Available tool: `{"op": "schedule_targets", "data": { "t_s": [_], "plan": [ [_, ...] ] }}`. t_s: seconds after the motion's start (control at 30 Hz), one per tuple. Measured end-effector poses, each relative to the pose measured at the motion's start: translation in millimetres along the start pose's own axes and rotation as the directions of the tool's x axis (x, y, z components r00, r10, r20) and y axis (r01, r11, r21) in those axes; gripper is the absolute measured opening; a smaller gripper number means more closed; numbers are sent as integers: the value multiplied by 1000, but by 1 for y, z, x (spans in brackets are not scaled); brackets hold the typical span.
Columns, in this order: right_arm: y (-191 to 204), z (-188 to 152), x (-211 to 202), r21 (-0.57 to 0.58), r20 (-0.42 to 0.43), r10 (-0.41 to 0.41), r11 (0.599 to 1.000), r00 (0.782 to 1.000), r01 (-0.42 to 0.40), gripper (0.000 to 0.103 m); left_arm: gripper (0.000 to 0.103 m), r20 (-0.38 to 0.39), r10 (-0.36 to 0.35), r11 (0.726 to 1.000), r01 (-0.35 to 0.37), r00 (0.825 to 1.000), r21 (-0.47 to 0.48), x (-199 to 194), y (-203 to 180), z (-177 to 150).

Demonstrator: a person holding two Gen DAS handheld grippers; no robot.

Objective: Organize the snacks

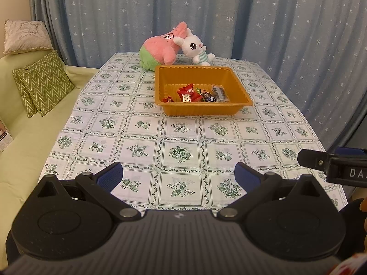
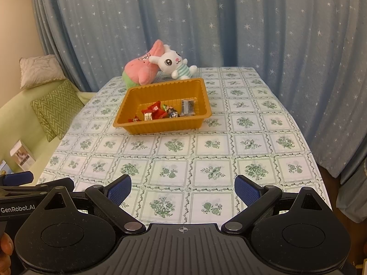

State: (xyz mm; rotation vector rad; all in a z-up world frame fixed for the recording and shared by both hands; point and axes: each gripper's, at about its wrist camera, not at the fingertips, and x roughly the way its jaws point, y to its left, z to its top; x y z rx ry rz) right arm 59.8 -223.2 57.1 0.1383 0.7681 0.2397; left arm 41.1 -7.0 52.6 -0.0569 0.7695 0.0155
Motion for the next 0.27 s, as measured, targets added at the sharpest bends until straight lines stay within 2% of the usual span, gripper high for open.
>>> {"op": "schedule_targets", "data": {
  "t_s": [0.27],
  "plan": [
    [0,-3,1,2,-6,0,1000,1000,0,96,103,6,0,1000,0,1000,0,0,1,-2]
  ]
}}
